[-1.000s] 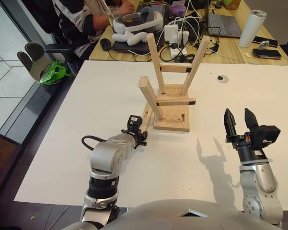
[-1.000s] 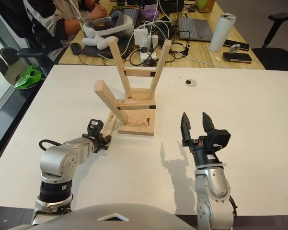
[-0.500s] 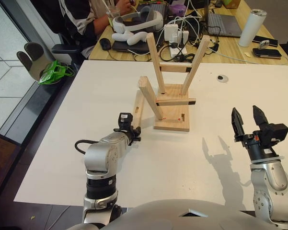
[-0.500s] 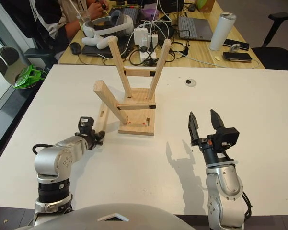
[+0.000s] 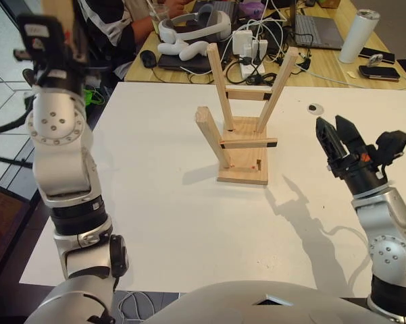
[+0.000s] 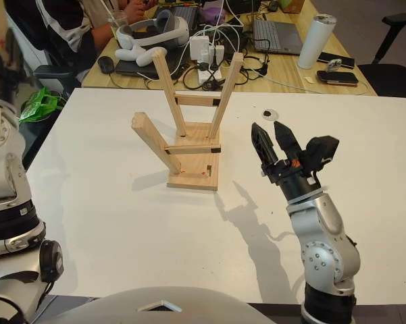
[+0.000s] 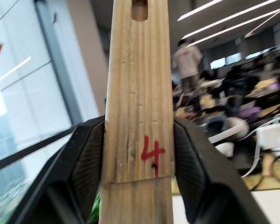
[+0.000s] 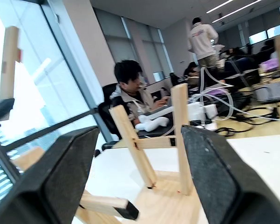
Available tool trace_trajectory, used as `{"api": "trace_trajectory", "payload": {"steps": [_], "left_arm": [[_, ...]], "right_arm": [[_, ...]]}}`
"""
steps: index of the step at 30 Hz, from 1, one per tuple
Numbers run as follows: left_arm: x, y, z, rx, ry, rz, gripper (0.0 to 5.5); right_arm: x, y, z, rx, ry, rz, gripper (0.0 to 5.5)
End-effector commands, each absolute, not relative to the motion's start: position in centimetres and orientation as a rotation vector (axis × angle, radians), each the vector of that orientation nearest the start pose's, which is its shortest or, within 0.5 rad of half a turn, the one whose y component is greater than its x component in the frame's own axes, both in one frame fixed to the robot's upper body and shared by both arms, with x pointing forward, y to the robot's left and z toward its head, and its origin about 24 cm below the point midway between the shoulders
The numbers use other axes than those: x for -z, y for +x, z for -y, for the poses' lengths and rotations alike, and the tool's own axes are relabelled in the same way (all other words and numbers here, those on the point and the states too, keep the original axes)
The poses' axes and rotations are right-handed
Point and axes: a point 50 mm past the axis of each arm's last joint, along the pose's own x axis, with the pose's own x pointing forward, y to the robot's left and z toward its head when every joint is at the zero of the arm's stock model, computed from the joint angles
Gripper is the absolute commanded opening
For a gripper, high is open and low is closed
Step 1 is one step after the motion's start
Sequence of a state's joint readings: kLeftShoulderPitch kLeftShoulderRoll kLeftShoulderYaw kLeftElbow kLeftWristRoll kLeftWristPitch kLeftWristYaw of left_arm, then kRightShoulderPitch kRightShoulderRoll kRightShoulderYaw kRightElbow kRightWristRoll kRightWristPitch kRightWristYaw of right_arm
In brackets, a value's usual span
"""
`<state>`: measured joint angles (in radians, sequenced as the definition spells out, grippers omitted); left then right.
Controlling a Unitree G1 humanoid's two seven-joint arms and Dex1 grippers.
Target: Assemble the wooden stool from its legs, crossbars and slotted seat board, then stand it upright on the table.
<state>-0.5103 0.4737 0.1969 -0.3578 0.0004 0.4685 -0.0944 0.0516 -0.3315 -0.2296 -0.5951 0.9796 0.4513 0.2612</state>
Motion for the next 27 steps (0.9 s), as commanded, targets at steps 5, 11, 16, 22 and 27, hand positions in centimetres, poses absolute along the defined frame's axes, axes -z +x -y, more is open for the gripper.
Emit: {"api": "trace_trajectory", "payload": {"steps": [5,11,16,22,27], "left_arm": [[-22.8,26.6,-12.0,0.519,0.441,0.534,2.03],[-20.8,24.7,-8.6,0.734,0.487,0.538,2.03],[-20.7,24.2,-7.4,0.787,0.51,0.568,2.03],[-20.6,24.2,-7.1,0.79,0.52,0.574,2.03],[-20.5,24.4,-7.1,0.784,0.528,0.573,2.03]], "right_arm": [[-21.1,23.9,19.2,-0.686,0.539,0.314,3.28],[-23.4,25.2,19.4,-0.834,0.566,0.352,3.28],[-25.2,25.8,19.3,-0.989,0.574,0.353,3.28],[-26.5,25.0,19.6,-1.162,0.557,0.336,3.28],[-27.7,25.0,20.3,-1.201,0.533,0.354,3.28]]}}
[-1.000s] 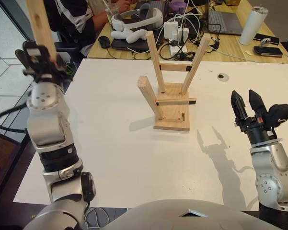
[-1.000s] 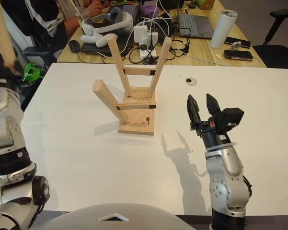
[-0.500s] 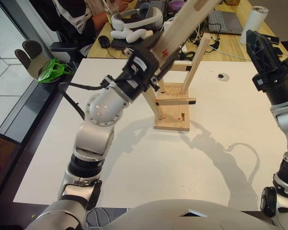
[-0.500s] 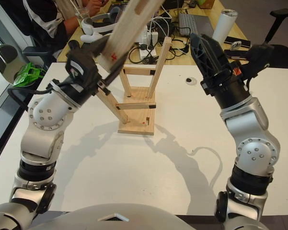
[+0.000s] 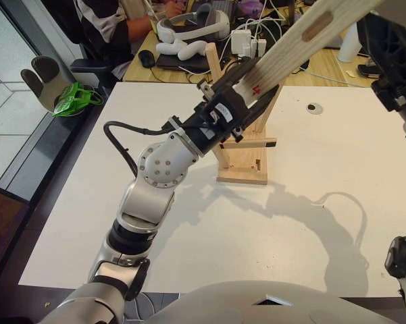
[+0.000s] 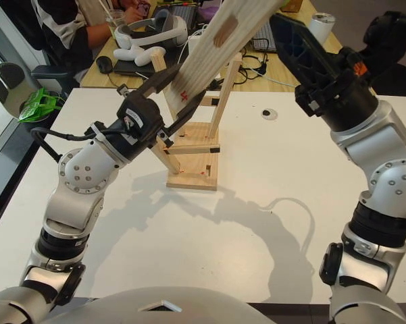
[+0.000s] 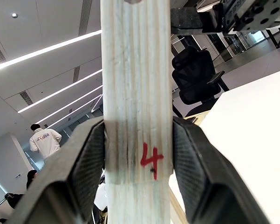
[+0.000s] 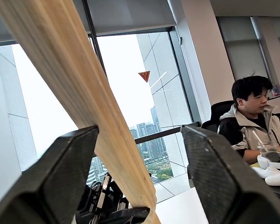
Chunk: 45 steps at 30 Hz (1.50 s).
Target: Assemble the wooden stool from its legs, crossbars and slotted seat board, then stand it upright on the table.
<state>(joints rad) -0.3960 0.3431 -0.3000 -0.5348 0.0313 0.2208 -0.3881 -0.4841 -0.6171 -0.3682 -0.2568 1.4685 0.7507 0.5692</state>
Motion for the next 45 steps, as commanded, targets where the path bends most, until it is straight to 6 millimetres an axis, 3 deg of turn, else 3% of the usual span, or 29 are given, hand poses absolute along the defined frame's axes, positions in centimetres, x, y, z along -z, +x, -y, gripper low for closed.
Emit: {"api": "trace_trajectory", "payload": {"steps": [1,7,16,28,34,35,45], "left_arm": [[-20.5,24.5,-7.2,0.782,0.53,0.571,2.03],[-20.2,25.0,-7.5,0.759,0.547,0.545,2.03],[-20.4,26.1,-7.5,0.725,0.615,0.547,2.03],[-21.1,26.1,-7.4,0.665,0.745,0.622,2.03],[-21.9,26.6,-7.6,0.6,0.797,0.667,2.03],[-22.0,26.6,-7.6,0.598,0.804,0.676,2.39],[-22.7,26.2,-7.8,0.608,0.748,0.706,3.59]], "right_arm": [[-27.9,25.0,20.4,-1.208,0.524,0.36,3.28],[-28.8,24.4,21.1,-1.235,0.493,0.382,3.28],[-28.0,24.8,19.4,-1.246,0.515,0.387,3.28],[-28.3,26.0,20.1,-1.163,0.53,0.392,1.3],[-27.6,25.8,19.5,-1.166,0.518,0.373,1.07],[-27.4,25.9,19.5,-1.156,0.517,0.374,1.06],[-26.8,28.3,20.8,-0.82,0.548,0.457,1.0]]}}
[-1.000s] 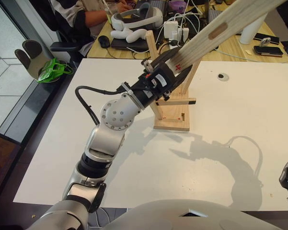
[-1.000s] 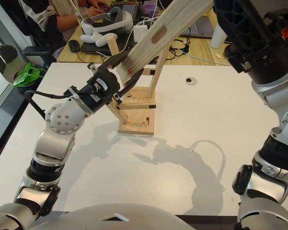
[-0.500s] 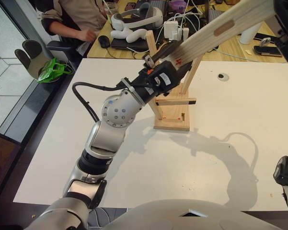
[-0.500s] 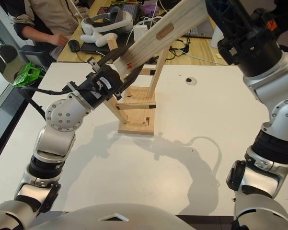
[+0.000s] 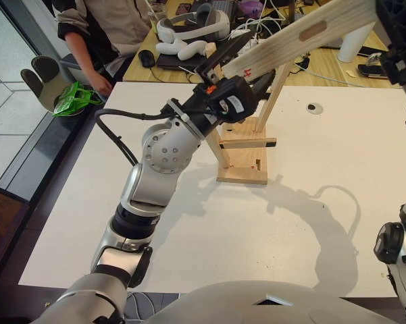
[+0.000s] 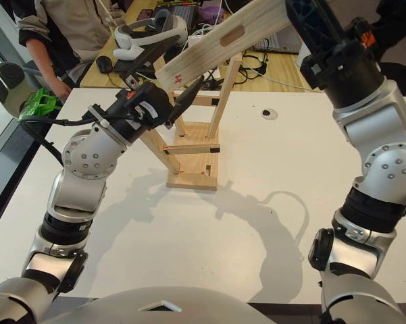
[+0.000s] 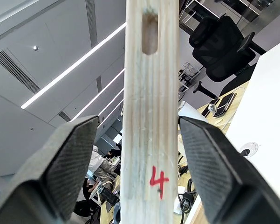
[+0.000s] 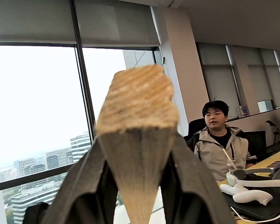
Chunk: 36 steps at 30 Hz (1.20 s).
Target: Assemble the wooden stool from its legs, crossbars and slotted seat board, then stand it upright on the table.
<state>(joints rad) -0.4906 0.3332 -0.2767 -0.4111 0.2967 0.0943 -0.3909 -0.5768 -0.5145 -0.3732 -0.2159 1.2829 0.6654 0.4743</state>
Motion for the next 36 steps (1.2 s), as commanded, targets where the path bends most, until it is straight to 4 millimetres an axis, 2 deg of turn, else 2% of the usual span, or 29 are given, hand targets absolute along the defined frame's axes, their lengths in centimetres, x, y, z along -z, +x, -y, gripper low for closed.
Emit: {"api": "trace_trajectory", "payload": {"steps": [1,4,7,9,11,14,15,18,22,25,29,36], "left_arm": [[-23.0,26.3,-8.1,0.598,0.72,0.698,3.66],[-24.7,27.2,-9.7,0.519,0.582,0.659,3.9],[-28.3,28.9,-14.4,0.277,0.331,0.631,3.9],[-29.7,29.3,-17.4,0.134,0.173,0.61,3.9],[-29.4,29.7,-19.6,0.034,0.049,0.55,3.9],[-25.1,30.2,-21.8,-0.119,-0.136,0.35,3.9],[-23.1,30.2,-21.6,-0.145,-0.182,0.266,3.9],[-17.7,29.7,-19.2,-0.147,-0.282,0.034,3.9],[-14.3,28.5,-16.5,-0.144,-0.356,-0.126,3.9],[-13.7,28.2,-15.6,-0.142,-0.36,-0.158,3.9],[-13.9,28.2,-15.3,-0.134,-0.353,-0.158,3.9],[-14.5,28.2,-15.8,-0.167,-0.353,-0.132,3.9]], "right_arm": [[-26.8,28.7,21.3,-0.75,0.548,0.467,1.0],[-26.3,29.4,22.8,-0.604,0.536,0.457,1.0],[-23.6,29.3,24.2,-0.465,0.452,0.303,1.0],[-21.9,28.7,24.7,-0.423,0.424,0.207,1.0],[-20.7,27.9,24.8,-0.405,0.42,0.142,1.0],[-18.3,26.8,24.7,-0.374,0.461,0.03,1.0],[-17.7,26.4,24.4,-0.368,0.484,0.006,1.0],[-16.1,25.6,23.4,-0.356,0.56,-0.046,1.0],[-14.4,24.8,21.6,-0.332,0.649,-0.101,1.0],[-13.4,24.3,20.6,-0.306,0.691,-0.134,1.0],[-12.4,24.2,20.5,-0.261,0.678,-0.173,1.0],[-13.4,25.2,20.7,-0.244,0.48,-0.262,1.0]]}}
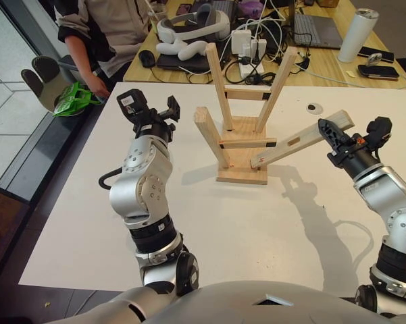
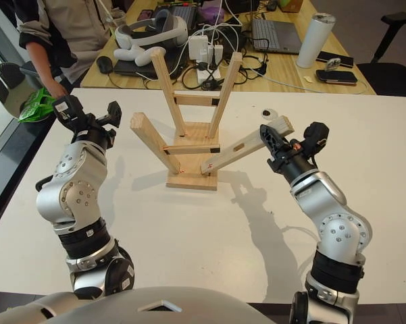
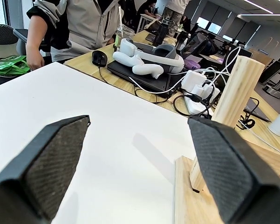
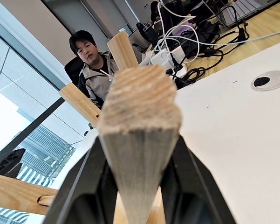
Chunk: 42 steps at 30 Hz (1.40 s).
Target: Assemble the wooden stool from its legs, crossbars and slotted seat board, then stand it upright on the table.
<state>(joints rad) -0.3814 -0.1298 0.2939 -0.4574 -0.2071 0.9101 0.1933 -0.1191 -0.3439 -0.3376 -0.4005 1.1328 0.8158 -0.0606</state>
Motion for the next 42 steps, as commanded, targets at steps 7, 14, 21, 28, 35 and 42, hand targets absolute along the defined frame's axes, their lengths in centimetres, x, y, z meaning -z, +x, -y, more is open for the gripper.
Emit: {"api": "trace_trajectory", "payload": {"steps": [7,14,21,28,35,42], "left_arm": [[-15.0,28.1,-16.2,-0.209,-0.368,-0.099,3.9],[-15.4,27.7,-16.7,-0.275,-0.385,-0.063,3.9],[-15.7,27.7,-16.3,-0.297,-0.4,-0.037,3.9],[-15.7,27.8,-16.0,-0.295,-0.402,-0.03,3.9],[-15.6,28.3,-14.9,-0.283,-0.41,-0.013,3.9],[-15.4,28.3,-14.3,-0.279,-0.42,0.0,3.9]], "right_arm": [[-13.4,25.0,20.9,-0.243,0.405,-0.377,1.0],[-14.7,23.6,19.6,-0.267,0.322,-0.39,1.0],[-16.1,23.3,18.1,-0.25,0.235,-0.348,1.0],[-14.5,22.6,18.3,-0.205,0.358,-0.423,1.0],[-12.4,23.0,22.6,-0.126,0.382,-0.494,1.0],[-13.3,24.1,23.2,-0.192,0.324,-0.495,1.0]]}}
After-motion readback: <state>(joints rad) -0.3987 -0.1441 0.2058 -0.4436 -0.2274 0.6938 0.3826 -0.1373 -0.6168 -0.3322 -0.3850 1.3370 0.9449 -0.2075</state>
